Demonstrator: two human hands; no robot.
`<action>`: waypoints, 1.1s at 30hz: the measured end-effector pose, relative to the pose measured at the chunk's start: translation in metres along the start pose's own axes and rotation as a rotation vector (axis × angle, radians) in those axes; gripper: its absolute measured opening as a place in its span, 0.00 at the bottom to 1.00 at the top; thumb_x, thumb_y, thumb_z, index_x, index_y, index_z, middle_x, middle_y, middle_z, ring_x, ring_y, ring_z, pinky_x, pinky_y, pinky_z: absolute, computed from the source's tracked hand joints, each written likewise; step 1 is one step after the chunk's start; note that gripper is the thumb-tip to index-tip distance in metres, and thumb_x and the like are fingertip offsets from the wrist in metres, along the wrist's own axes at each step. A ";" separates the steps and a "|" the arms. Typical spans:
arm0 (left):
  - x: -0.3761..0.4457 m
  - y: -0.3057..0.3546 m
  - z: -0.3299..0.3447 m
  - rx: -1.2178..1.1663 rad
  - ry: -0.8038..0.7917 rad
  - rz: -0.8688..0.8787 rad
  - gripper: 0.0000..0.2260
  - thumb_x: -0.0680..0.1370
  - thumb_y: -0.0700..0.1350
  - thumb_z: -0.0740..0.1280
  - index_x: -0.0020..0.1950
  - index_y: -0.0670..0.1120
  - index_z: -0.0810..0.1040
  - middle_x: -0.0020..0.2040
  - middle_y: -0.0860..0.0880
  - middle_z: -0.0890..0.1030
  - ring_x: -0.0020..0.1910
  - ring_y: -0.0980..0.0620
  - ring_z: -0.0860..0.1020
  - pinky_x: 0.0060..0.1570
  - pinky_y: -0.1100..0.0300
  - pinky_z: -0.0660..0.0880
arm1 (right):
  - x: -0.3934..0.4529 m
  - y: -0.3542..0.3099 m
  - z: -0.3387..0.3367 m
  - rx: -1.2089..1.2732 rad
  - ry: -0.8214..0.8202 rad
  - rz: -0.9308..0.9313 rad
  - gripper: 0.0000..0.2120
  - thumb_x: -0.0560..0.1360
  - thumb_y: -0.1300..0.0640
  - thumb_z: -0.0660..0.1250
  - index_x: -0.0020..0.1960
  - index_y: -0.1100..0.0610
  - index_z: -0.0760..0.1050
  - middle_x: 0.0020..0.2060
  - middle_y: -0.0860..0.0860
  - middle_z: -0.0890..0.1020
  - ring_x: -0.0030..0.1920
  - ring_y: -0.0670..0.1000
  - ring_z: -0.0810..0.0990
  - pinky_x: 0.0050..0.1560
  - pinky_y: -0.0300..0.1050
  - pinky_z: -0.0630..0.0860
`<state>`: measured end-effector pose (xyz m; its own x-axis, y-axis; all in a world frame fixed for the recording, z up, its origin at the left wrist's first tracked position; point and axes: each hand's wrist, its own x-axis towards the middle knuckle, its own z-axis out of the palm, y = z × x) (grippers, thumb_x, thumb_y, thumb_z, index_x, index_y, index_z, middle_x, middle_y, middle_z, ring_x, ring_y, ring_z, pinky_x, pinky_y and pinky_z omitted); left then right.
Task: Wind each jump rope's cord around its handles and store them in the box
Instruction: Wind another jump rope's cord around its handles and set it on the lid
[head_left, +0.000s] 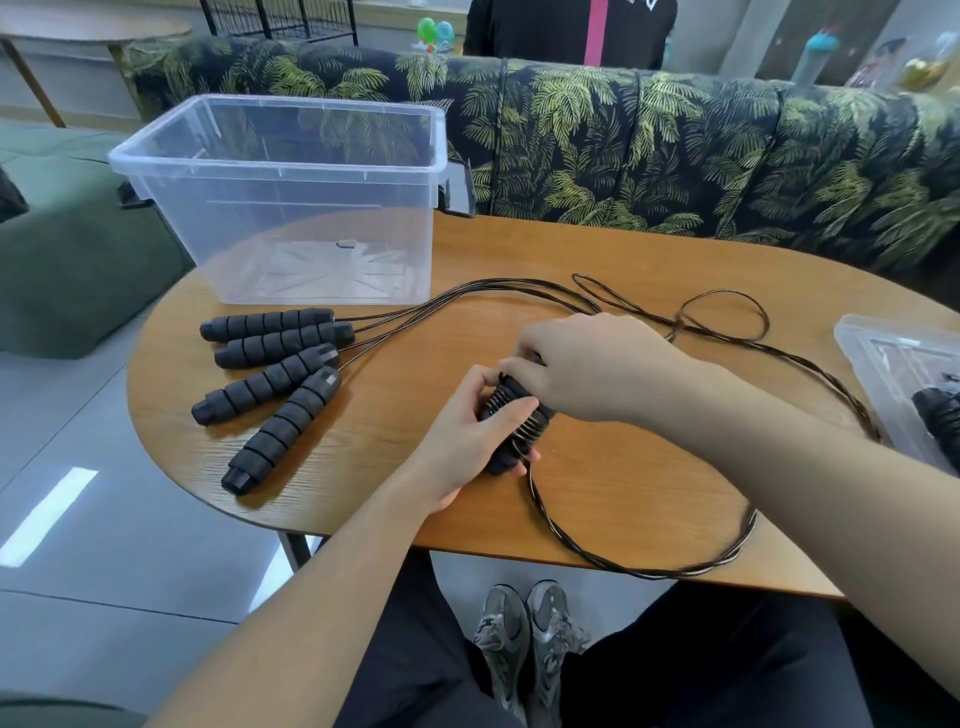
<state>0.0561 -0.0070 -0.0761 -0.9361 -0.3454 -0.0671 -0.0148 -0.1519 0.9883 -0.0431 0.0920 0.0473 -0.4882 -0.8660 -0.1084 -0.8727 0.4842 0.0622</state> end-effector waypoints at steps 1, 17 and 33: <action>0.000 0.000 0.000 -0.037 0.030 0.000 0.10 0.81 0.45 0.68 0.60 0.46 0.71 0.54 0.36 0.82 0.44 0.39 0.84 0.40 0.49 0.81 | -0.003 -0.001 0.003 0.011 0.049 0.001 0.17 0.83 0.39 0.53 0.53 0.51 0.72 0.46 0.48 0.82 0.41 0.54 0.77 0.40 0.48 0.70; 0.007 0.000 -0.013 -0.442 0.129 -0.083 0.14 0.79 0.40 0.70 0.64 0.43 0.76 0.48 0.40 0.81 0.39 0.44 0.80 0.32 0.57 0.76 | -0.026 0.024 0.049 0.631 -0.080 -0.048 0.17 0.84 0.42 0.52 0.46 0.49 0.73 0.31 0.44 0.73 0.31 0.39 0.72 0.37 0.40 0.68; 0.004 0.002 -0.015 -0.432 -0.068 -0.079 0.27 0.78 0.60 0.66 0.67 0.40 0.76 0.46 0.44 0.80 0.36 0.48 0.77 0.26 0.61 0.72 | -0.019 0.057 0.068 0.635 -0.137 -0.112 0.21 0.80 0.36 0.55 0.43 0.50 0.75 0.32 0.48 0.75 0.34 0.48 0.74 0.44 0.51 0.76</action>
<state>0.0578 -0.0222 -0.0765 -0.9592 -0.2575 -0.1169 0.0473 -0.5536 0.8314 -0.0836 0.1449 -0.0147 -0.3538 -0.9119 -0.2082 -0.7291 0.4083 -0.5493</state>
